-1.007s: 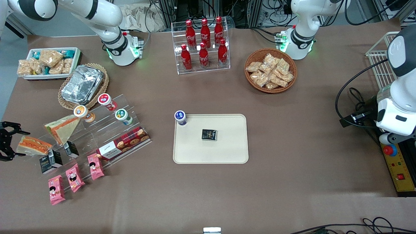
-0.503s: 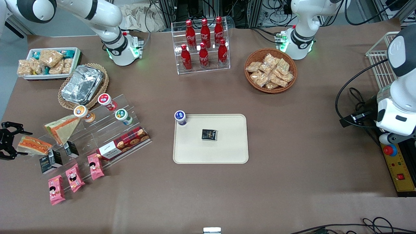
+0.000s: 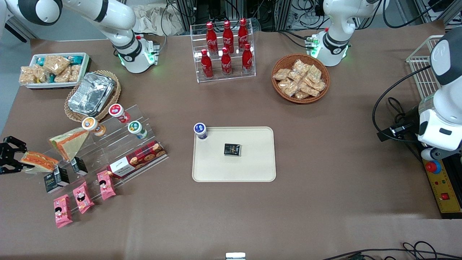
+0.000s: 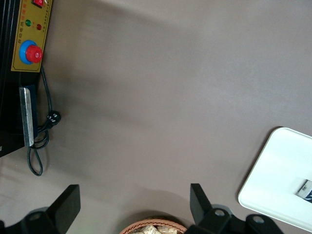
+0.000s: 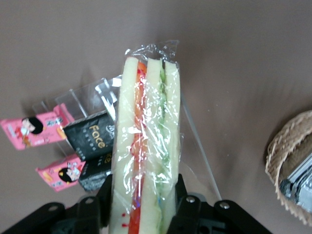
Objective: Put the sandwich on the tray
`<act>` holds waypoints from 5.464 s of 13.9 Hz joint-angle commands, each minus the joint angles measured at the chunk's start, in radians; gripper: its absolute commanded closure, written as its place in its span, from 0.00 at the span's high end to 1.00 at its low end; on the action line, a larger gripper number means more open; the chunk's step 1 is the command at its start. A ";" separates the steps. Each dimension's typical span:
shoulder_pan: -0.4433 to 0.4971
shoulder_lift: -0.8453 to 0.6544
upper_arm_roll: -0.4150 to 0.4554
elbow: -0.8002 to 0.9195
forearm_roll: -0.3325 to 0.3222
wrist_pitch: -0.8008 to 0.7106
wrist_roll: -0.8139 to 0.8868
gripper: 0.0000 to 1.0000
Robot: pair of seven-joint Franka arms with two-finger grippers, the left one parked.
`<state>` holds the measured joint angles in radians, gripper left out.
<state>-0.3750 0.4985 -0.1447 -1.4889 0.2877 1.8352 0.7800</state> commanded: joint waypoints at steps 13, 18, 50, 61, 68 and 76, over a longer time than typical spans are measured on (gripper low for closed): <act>-0.001 -0.161 0.209 0.058 0.021 -0.022 -0.284 0.35; 0.062 -0.221 0.330 0.059 -0.008 -0.059 -0.548 0.35; 0.904 0.301 0.347 0.050 -0.854 0.470 -1.153 0.46; 0.884 0.181 0.341 0.068 -0.452 0.405 -1.150 0.98; 0.717 0.022 0.340 0.055 -0.410 0.299 -1.151 0.98; 0.570 -0.125 0.278 0.059 -0.251 0.136 -1.125 0.98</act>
<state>0.2264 0.4453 0.1549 -1.4050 -0.0232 2.0523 -0.3581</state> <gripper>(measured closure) 0.018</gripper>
